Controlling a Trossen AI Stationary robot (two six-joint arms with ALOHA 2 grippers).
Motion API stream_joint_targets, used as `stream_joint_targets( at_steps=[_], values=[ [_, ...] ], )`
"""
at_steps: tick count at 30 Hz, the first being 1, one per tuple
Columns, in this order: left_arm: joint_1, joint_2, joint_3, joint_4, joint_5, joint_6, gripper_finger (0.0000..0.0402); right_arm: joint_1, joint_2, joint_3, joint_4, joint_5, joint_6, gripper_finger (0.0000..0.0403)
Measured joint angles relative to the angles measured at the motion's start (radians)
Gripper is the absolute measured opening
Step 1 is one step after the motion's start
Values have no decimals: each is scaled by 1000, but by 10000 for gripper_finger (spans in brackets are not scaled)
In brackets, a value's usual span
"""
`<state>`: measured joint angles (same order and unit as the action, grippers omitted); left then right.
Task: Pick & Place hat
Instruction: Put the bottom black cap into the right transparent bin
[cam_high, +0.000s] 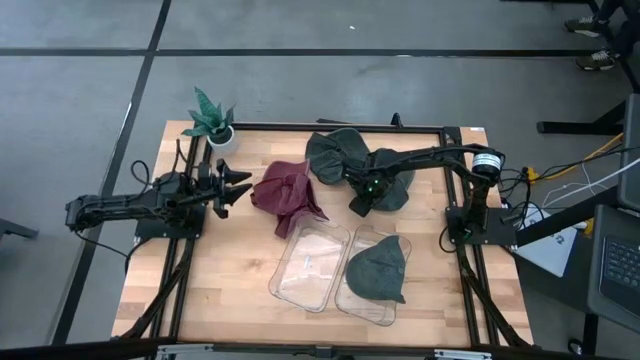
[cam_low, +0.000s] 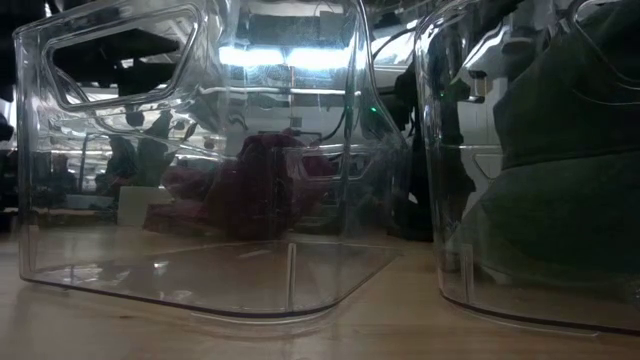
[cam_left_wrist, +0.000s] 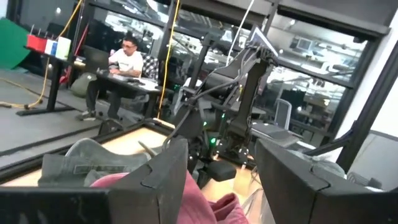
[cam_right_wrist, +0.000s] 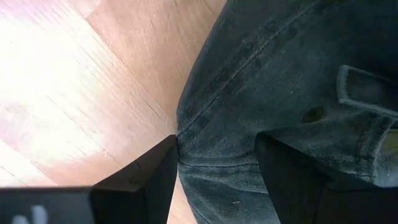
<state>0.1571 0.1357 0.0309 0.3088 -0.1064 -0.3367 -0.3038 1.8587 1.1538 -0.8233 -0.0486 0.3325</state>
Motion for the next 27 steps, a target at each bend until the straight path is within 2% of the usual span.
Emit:
stream_joint_targets(
  at_steps=[3, 13, 18, 21, 27],
  values=[
    [-11, -15, -23, 29, -8, 6, 184, 0, 0, 0, -6, 1, 0, 216],
    [-37, -18, -23, -68, 2, 61, 184, 0, -1, 0, -7, 11, 0, 216],
    [-41, -18, -23, -170, 118, 75, 184, 0, -2, -1, -7, 30, 0, 216],
    [-41, -18, -23, -170, 199, 98, 184, 0, 0, -1, -6, 32, 1, 216],
    [-41, -18, -23, -148, 296, 115, 184, 0, 35, 3, -9, 34, 8, 204]
  ],
)
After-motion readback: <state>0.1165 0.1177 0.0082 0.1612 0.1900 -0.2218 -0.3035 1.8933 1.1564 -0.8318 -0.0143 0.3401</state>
